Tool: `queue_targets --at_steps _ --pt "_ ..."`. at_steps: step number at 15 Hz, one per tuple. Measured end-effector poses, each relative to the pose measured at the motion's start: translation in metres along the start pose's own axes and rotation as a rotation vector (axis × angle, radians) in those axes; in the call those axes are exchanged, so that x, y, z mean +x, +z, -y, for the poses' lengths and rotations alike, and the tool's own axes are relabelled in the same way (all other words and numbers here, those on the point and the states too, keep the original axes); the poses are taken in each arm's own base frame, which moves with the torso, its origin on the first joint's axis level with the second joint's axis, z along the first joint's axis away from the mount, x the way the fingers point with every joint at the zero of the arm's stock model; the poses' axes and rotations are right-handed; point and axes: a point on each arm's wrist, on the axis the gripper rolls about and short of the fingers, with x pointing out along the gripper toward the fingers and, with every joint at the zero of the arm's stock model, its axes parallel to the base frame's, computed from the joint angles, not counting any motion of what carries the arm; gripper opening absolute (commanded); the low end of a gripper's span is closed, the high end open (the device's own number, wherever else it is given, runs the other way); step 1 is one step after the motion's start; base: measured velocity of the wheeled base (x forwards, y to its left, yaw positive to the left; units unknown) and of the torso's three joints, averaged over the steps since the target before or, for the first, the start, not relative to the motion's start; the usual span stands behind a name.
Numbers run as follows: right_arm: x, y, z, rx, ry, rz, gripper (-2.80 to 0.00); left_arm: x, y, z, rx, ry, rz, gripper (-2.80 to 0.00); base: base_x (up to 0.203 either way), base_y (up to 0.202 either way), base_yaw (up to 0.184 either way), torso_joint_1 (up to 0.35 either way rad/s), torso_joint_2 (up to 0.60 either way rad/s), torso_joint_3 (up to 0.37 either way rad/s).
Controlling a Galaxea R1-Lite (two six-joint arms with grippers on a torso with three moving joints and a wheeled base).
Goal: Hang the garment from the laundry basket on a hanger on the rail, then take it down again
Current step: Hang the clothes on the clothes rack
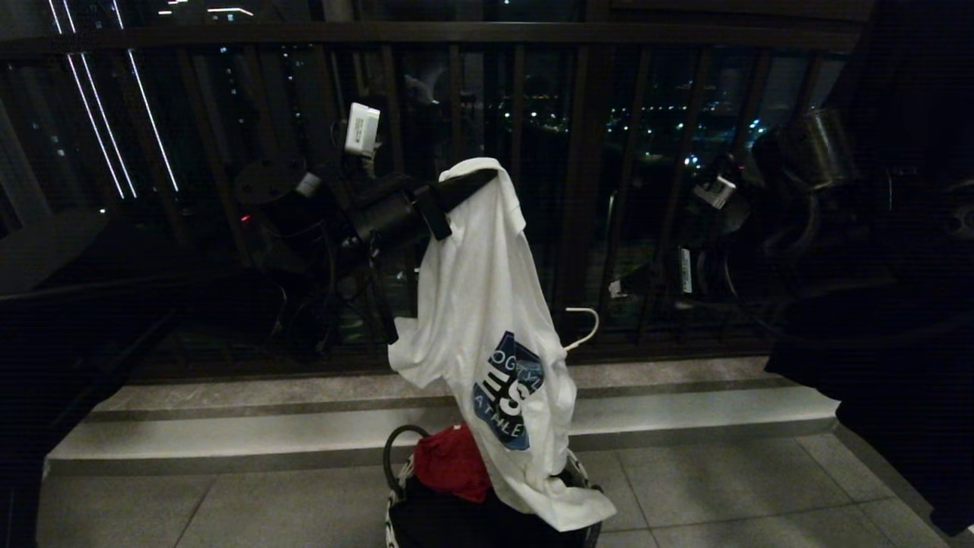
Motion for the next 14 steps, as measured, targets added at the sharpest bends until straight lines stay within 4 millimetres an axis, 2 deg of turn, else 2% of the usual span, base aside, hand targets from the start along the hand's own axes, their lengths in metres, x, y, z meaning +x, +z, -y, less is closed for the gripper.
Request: queue_targets --at_steps 9,14 --pt "0.035 -0.003 0.010 0.083 -0.049 -0.052 0.00 0.000 0.003 0.002 0.002 -0.003 0.004 -2.80 0.000 0.000 0.000 0.000 0.00 0.000" --pt "0.039 -0.002 0.016 0.087 -0.100 -0.038 0.00 0.001 0.004 0.001 0.004 -0.004 0.005 -2.80 0.000 0.000 0.000 0.000 0.00 0.000"
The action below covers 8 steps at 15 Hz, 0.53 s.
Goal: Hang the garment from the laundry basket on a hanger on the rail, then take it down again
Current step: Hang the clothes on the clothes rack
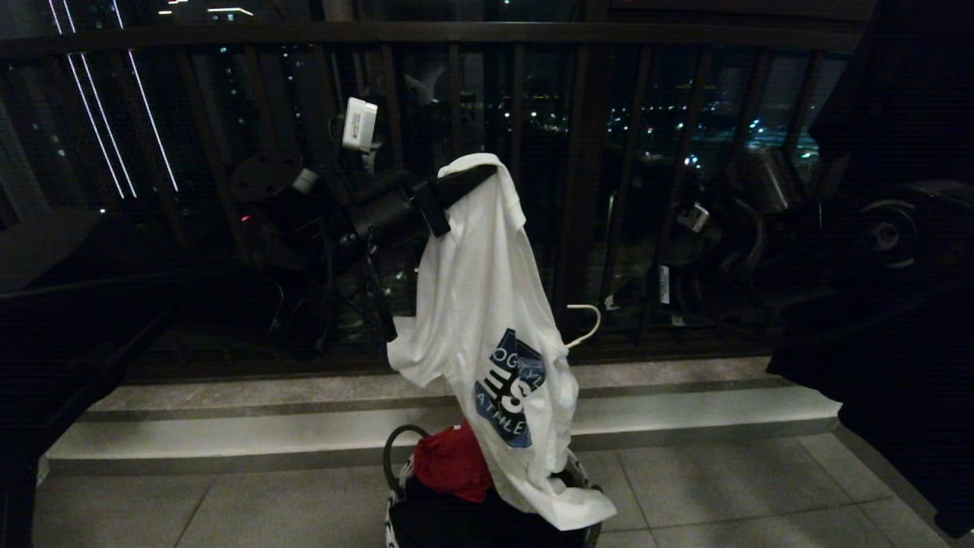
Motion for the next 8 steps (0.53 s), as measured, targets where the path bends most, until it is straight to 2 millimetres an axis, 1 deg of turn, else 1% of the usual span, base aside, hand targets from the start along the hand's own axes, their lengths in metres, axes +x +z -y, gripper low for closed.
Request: queue_targets --at_steps 8 --pt "0.0018 -0.0031 0.0012 0.001 -0.006 -0.014 0.00 0.0001 -0.0031 -0.0017 -0.004 0.001 -0.004 -2.80 0.000 0.000 0.000 0.000 0.00 0.000"
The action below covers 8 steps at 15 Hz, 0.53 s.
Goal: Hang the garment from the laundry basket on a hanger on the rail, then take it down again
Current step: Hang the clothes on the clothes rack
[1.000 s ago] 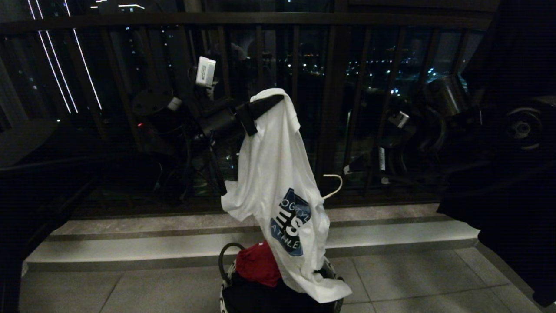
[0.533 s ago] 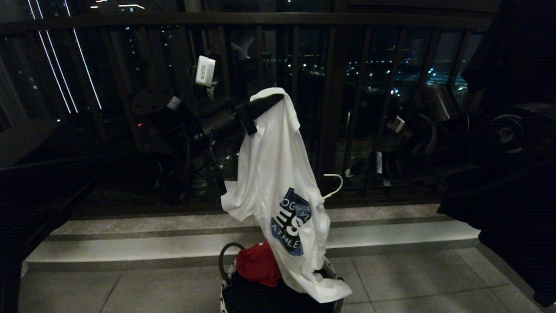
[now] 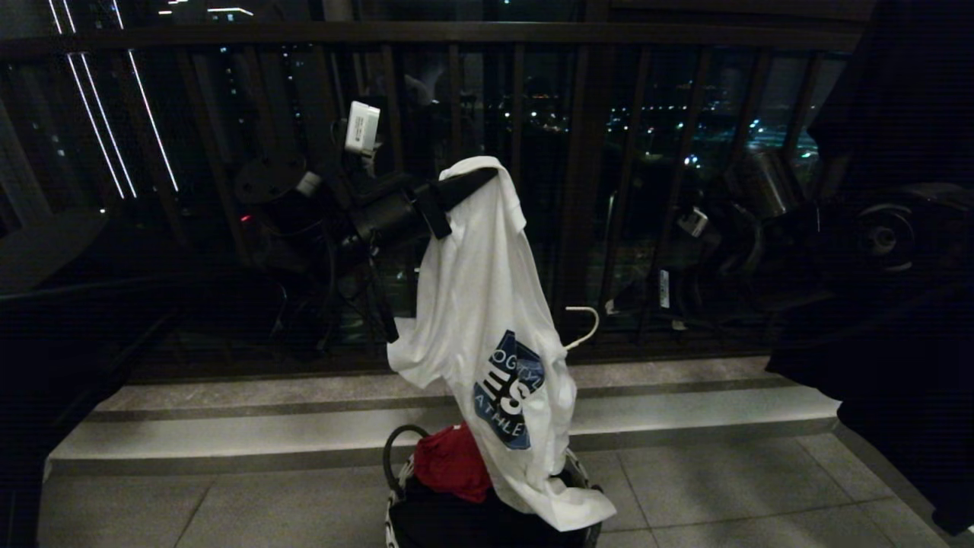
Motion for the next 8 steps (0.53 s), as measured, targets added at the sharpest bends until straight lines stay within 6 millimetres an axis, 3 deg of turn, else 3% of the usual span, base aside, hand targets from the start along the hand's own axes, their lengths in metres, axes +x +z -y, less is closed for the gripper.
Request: queue_targets --at_steps 8 --pt "0.0017 -0.0035 -0.0002 -0.001 0.000 -0.014 0.00 0.0000 -0.0005 -0.0003 0.000 0.000 0.000 -2.80 0.000 0.000 0.000 0.000 0.00 0.000"
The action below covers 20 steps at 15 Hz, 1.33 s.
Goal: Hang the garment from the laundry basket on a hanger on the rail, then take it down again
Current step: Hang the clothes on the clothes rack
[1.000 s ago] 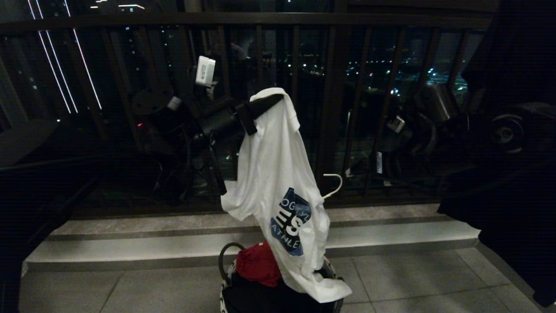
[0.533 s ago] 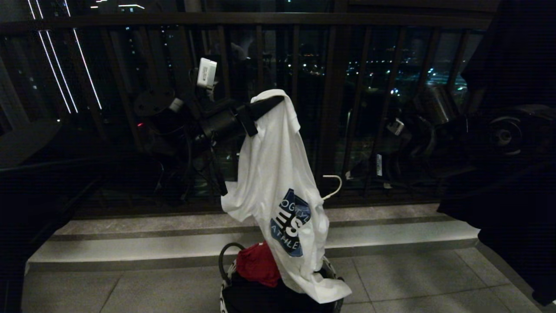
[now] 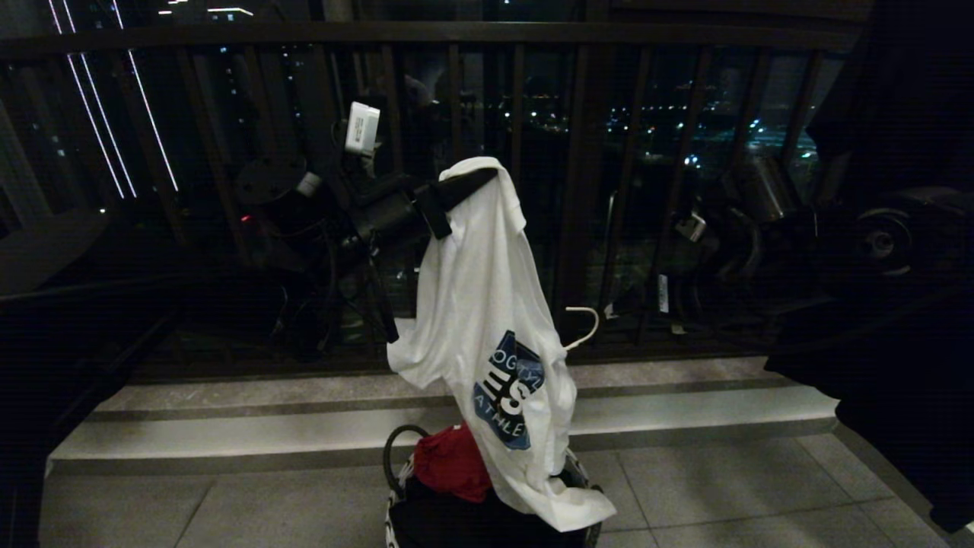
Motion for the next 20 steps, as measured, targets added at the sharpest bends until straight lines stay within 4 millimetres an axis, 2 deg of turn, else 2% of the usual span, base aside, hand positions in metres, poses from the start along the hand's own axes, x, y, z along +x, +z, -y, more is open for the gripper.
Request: queue_targets --at_steps 13,20 --pt "0.019 -0.009 -0.007 0.024 0.009 -0.048 0.00 0.000 0.000 0.000 0.001 0.000 0.002 -2.80 0.000 0.000 0.000 0.000 0.00 0.000" --pt "0.036 -0.011 -0.008 0.054 0.025 -0.021 0.00 0.000 0.001 0.000 0.003 0.000 0.004 -2.80 0.000 0.000 0.000 0.000 0.00 0.000"
